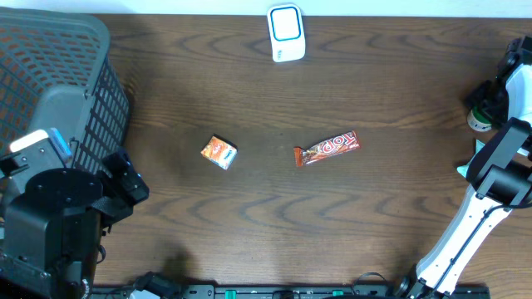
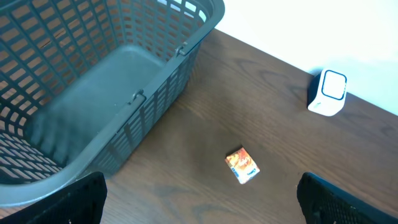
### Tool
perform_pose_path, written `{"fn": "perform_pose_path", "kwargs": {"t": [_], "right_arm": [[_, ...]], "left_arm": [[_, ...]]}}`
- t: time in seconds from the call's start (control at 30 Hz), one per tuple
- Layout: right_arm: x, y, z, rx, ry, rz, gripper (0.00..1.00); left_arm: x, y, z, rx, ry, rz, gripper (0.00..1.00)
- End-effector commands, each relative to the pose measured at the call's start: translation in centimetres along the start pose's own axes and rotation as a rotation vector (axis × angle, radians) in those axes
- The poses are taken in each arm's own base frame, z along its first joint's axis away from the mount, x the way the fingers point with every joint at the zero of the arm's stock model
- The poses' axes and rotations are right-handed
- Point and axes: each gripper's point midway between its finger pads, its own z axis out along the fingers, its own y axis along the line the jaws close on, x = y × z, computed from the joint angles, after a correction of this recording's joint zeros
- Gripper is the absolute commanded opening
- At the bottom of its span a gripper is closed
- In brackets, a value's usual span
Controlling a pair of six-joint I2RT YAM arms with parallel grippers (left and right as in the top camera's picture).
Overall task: Scan the item barcode
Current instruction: 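Carry the jar to the right edge and set it down, then reach the right gripper to the orange packet and grasp it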
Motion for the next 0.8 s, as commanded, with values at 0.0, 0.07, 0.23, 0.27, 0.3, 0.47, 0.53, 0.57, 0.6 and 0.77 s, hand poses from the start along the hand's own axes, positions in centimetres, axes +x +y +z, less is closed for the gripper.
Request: {"fn": "perform_pose_path", "kwargs": {"t": [0.0,0.07,0.23,0.27,0.3,0.47,0.53,0.57,0.6,0.77], "right_arm": [[-0.3,-0.4,-0.8,0.005,-0.007,0.007,0.99],[-0.7,-0.5,-2.0,-0.001,-0.021,0.009,0.99],[-3.0,-0.6,-9.2,-0.061,-0.144,0.031,0.99],[-3.4,-0.6,-11.1,-0.079,-0.178,0.035,0.99],[-3.6,-0.5,-13.1,-0.099,-0.211,0.036,0.99],[-2.1,1.0,-21.8,-0.188,-0.336,-0.02,0.99],[0.0,2.4,-23.8,-0.212,-0.331,-0.07,0.99],[1.5,3.4,-24.5,-0.233,-0.309,-0.116,0.99],[3.4,4.7,-25.0,-0.265,-0.266,-0.17,0.99],[15.5,11.1,-25.3,-0.456,0.054,-0.548,0.99]], "left_arm": [[-0.2,0.2,0.0,-0.011,-0.007,-0.007,0.98],[-0.2,0.2,0.0,-0.011,-0.007,-0.007,0.98],[-0.2,0.2,0.0,-0.011,-0.007,-0.007,0.98],[-0.2,0.2,0.0,-0.011,-0.007,-0.007,0.98],[-0.2,0.2,0.0,-0.011,-0.007,-0.007,0.98],[-0.2,0.2,0.0,-0.011,-0.007,-0.007,0.98],[-0.2,0.2,0.0,-0.011,-0.007,-0.007,0.98],[-0.2,0.2,0.0,-0.011,-0.007,-0.007,0.98],[-0.2,0.2,0.0,-0.011,-0.007,-0.007,0.98],[-0.2,0.2,0.0,-0.011,-0.007,-0.007,0.98]]}}
